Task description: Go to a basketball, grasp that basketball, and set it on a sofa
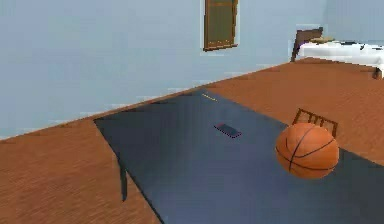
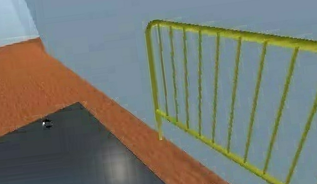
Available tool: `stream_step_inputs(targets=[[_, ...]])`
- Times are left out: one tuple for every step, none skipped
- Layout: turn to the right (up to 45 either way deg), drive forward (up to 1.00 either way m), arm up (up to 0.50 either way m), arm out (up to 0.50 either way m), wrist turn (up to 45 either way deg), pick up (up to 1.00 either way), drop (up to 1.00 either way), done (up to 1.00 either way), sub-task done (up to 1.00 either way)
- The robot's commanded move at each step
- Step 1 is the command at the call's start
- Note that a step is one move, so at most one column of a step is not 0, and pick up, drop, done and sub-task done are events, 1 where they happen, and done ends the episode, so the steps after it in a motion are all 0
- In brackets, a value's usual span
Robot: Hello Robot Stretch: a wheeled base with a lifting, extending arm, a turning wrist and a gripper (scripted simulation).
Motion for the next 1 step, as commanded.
stream_step_inputs(targets=[[-45.0, 0.0, 0.0, 0.0, 0.0, 0.0, 0.0, 0.0, 0.0]])
